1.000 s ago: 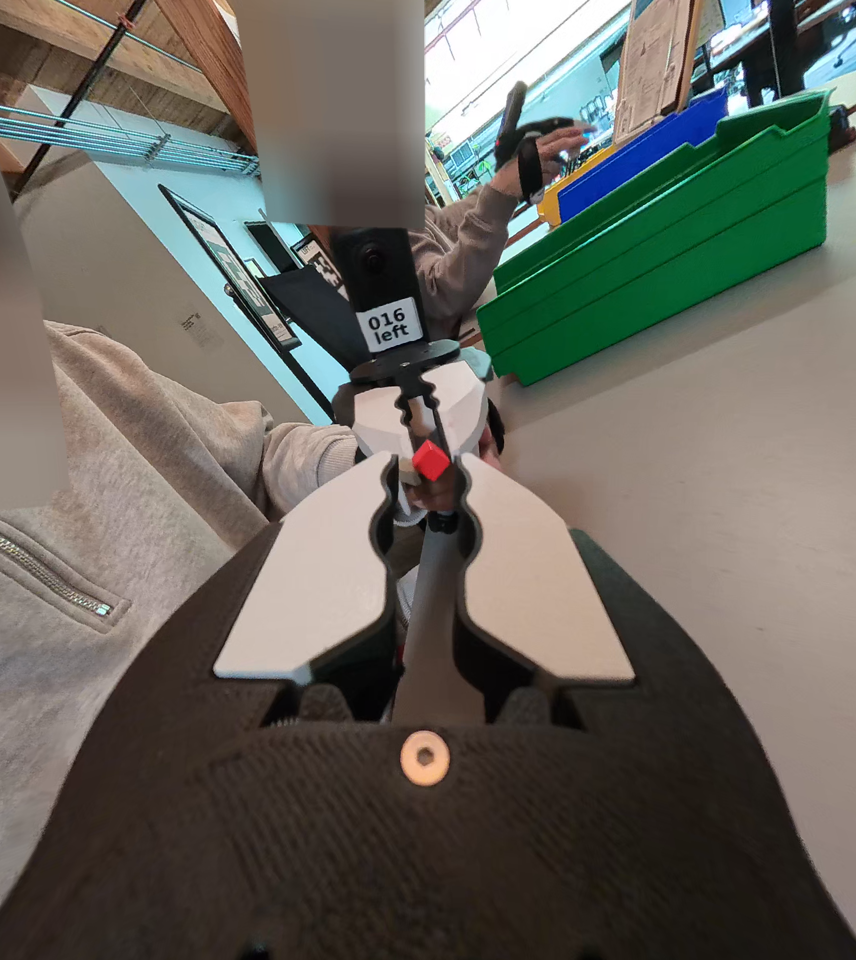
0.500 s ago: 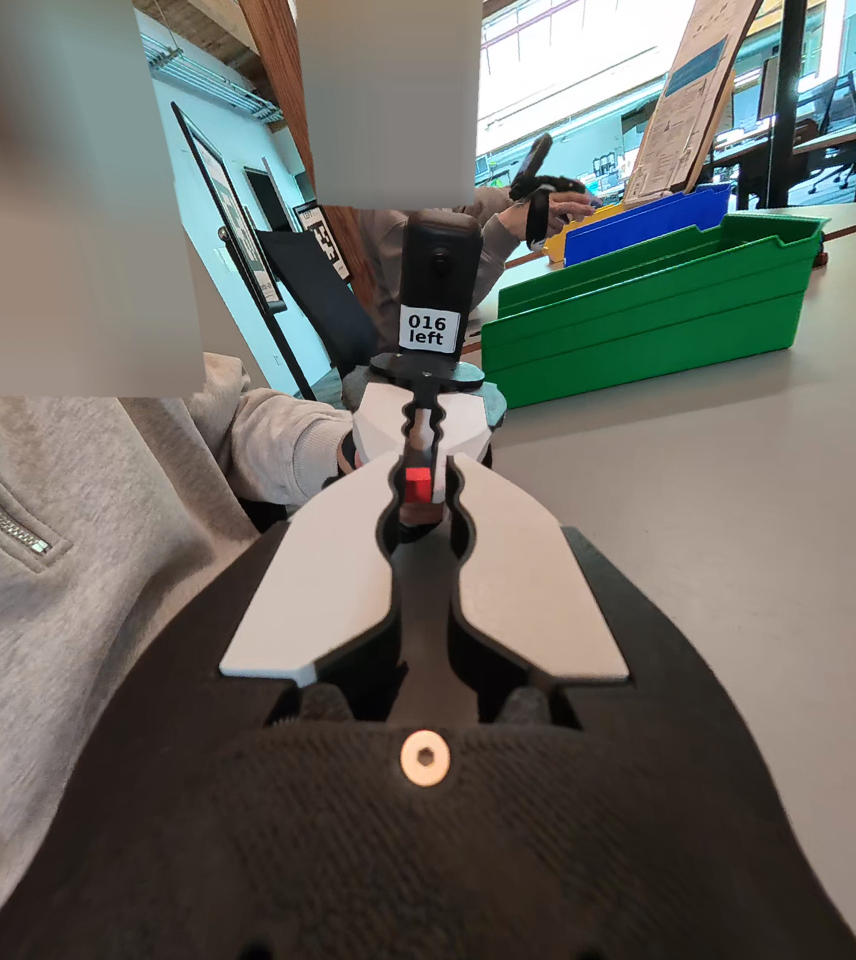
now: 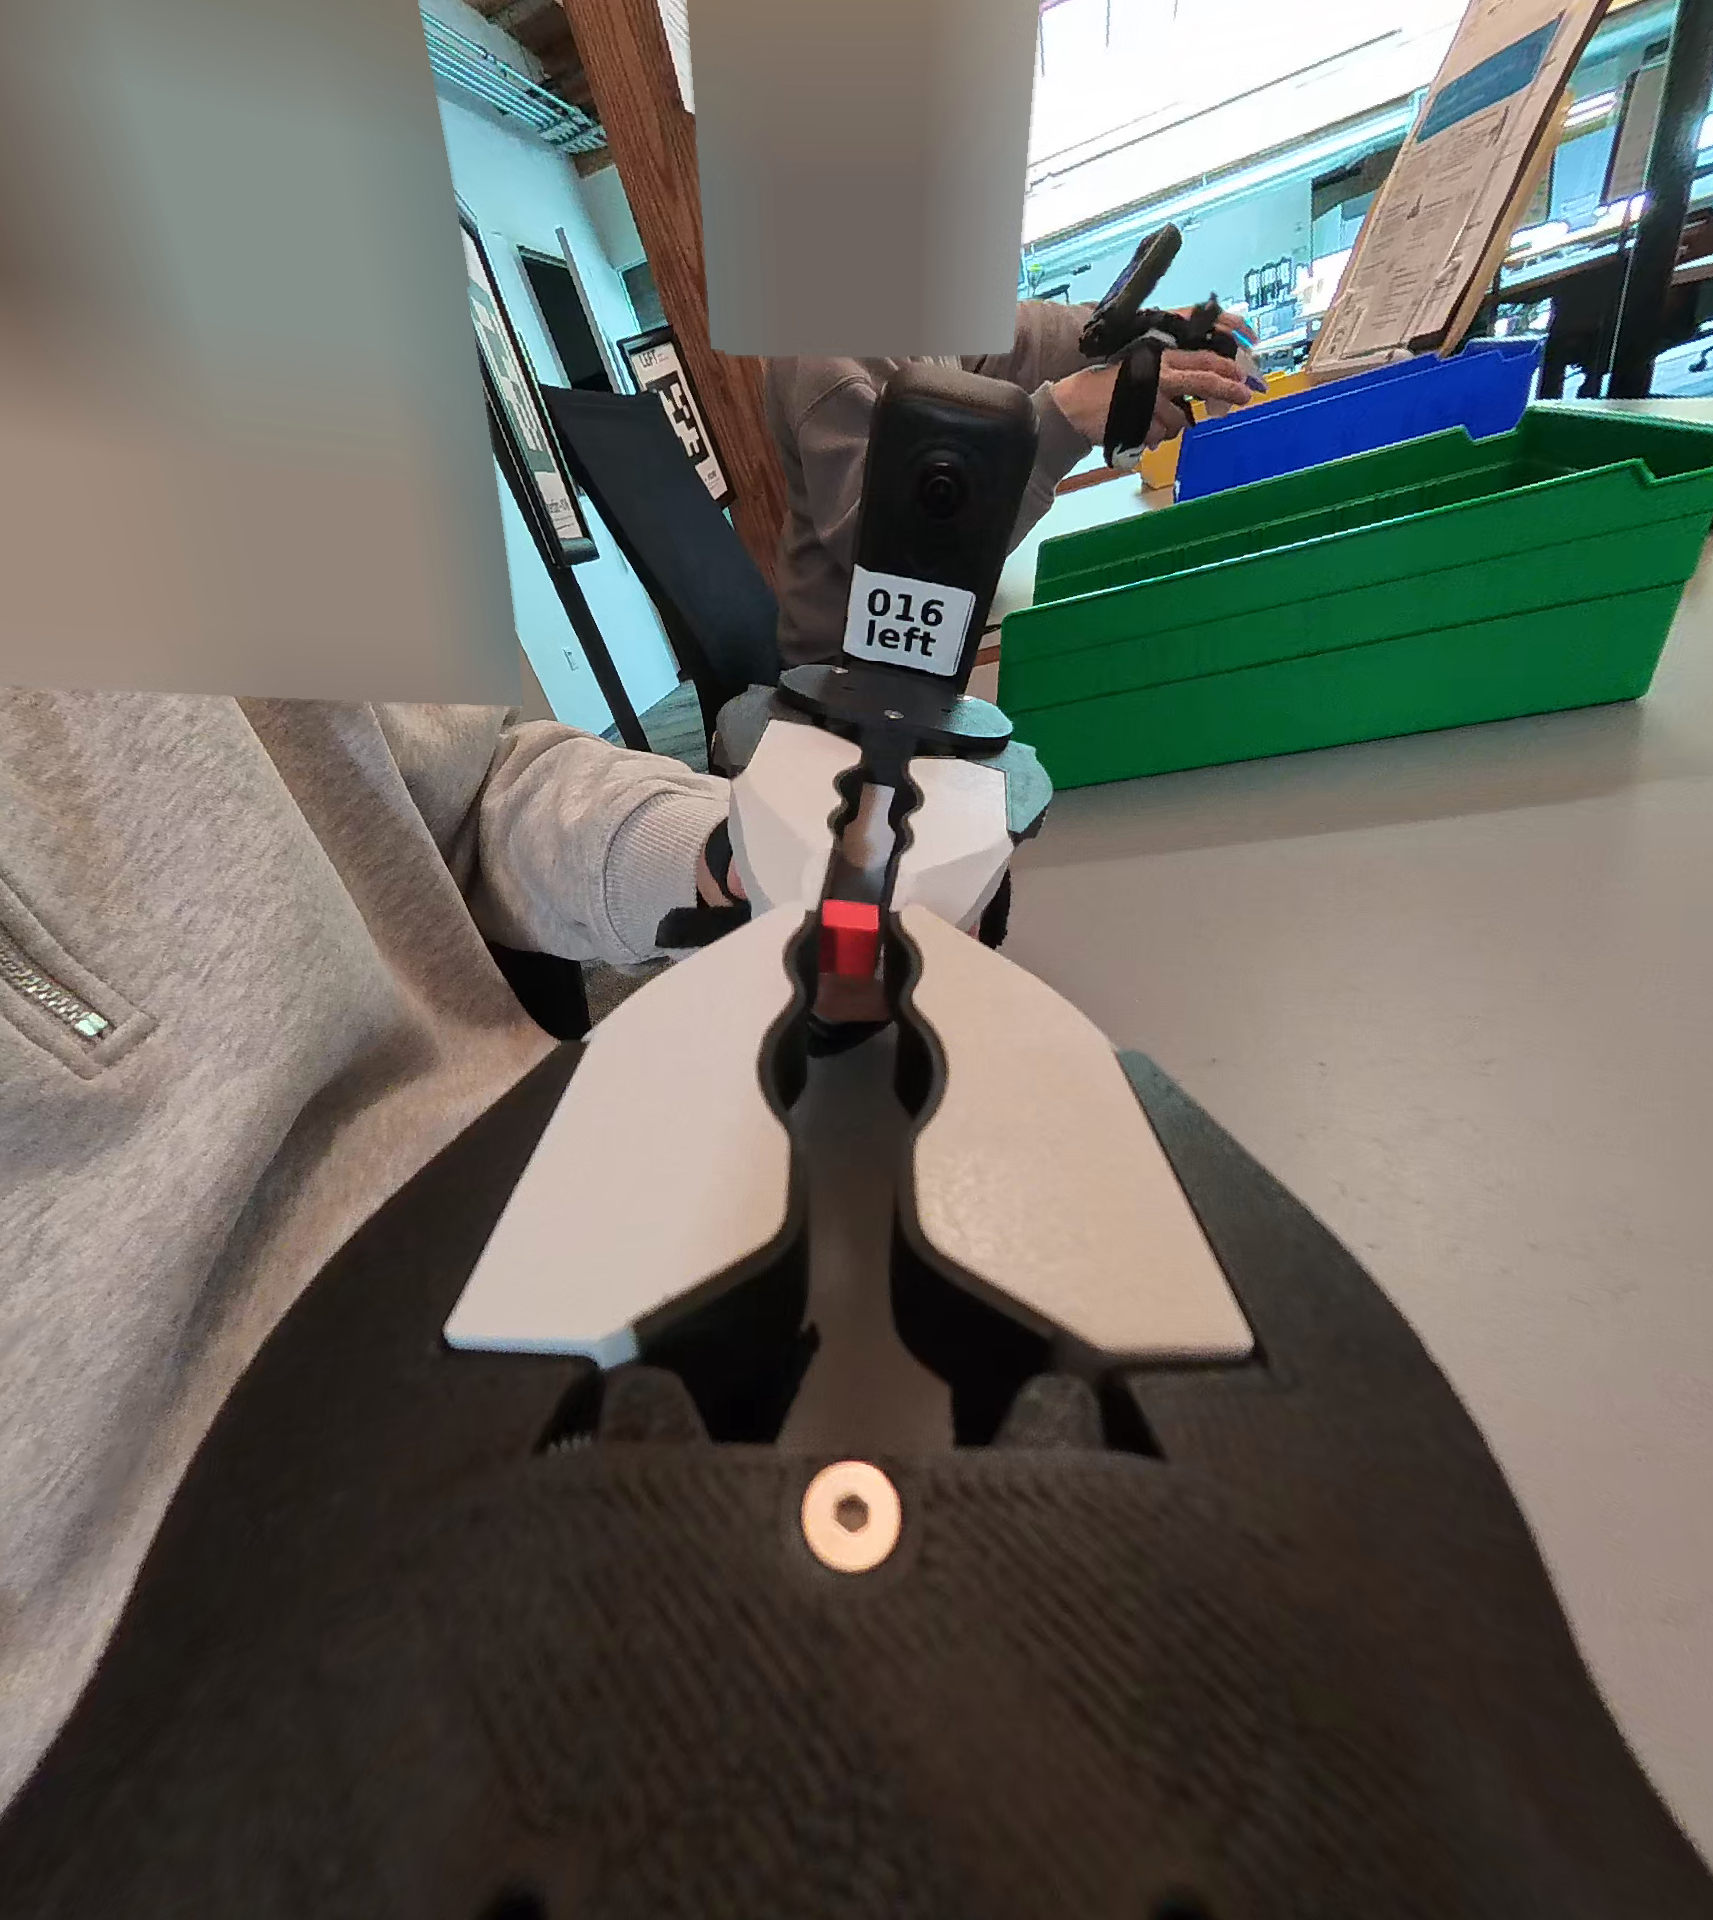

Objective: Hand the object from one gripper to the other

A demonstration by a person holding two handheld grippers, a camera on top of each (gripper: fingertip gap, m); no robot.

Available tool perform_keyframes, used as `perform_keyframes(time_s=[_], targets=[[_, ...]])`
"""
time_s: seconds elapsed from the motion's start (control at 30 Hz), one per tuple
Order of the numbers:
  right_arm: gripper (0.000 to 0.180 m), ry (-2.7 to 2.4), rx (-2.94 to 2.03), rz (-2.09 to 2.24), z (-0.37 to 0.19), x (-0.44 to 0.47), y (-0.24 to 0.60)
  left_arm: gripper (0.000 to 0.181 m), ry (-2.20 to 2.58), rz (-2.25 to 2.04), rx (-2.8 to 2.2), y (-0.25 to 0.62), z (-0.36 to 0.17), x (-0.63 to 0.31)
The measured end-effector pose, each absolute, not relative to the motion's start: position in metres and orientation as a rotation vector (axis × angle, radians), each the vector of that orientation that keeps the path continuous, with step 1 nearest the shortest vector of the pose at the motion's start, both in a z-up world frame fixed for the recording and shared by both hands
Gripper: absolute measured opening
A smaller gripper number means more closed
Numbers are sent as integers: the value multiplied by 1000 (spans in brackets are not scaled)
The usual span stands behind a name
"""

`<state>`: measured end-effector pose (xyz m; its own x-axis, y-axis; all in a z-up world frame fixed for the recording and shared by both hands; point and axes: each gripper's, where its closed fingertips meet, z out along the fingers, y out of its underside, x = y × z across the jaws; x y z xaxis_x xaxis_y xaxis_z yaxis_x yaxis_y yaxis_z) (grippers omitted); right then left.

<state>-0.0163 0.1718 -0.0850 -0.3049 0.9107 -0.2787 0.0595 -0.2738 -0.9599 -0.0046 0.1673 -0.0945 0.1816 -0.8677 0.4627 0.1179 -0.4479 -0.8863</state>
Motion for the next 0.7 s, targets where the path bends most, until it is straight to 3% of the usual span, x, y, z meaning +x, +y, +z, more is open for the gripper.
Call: perform_keyframes(time_s=[0.7], targets=[[10,-1291,-1328,1679,-87,-16,173,9,710,-1416,-1563,169,-94,-5]])
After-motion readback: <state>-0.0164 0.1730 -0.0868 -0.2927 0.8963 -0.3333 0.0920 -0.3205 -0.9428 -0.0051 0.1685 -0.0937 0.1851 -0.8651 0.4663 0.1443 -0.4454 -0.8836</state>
